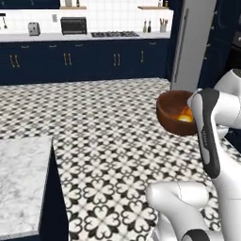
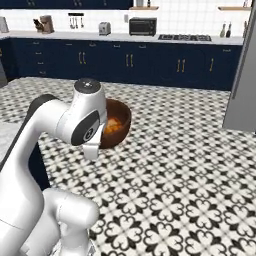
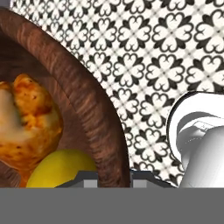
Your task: Pick the chicken drumstick and lemon from their plates and place them in the bowl. Then put the bowl in the fridge.
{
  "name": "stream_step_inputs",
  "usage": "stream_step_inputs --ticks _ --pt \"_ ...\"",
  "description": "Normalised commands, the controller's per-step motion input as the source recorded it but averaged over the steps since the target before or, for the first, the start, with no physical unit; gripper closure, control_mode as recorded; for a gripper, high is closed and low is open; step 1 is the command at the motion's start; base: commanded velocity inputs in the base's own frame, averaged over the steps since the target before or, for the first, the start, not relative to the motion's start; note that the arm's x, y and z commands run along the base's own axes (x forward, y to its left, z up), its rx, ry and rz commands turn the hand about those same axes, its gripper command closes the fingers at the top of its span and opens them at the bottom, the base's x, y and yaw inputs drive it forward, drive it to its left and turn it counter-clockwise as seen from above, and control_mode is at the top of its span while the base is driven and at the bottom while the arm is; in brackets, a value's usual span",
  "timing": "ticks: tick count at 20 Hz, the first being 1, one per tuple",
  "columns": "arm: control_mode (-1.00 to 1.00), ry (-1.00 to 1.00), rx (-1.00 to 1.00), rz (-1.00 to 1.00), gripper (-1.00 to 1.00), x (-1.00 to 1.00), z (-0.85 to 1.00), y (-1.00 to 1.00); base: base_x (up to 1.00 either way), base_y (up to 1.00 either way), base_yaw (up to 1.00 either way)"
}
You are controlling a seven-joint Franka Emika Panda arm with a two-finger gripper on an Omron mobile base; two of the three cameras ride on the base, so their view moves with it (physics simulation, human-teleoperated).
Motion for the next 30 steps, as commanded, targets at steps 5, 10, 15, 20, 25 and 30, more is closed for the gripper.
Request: stream_step_inputs --ticks 5,10,15,20,25,30 --pt "1.00 0.00 0.00 0.00 1.00 0.00 0.00 0.00 1.00 0.00 0.18" --pt "1.00 0.00 0.00 0.00 1.00 0.00 0.00 0.00 1.00 -0.05 0.11" --pt "1.00 0.00 0.00 0.00 1.00 0.00 0.00 0.00 1.00 0.02 -0.23" --pt "1.00 0.00 0.00 0.00 1.00 0.00 0.00 0.00 1.00 0.26 -0.40" --pt "1.00 0.00 0.00 0.00 1.00 0.00 0.00 0.00 1.00 0.44 -0.42" --pt "1.00 0.00 0.00 0.00 1.00 0.00 0.00 0.00 1.00 0.38 -0.33"
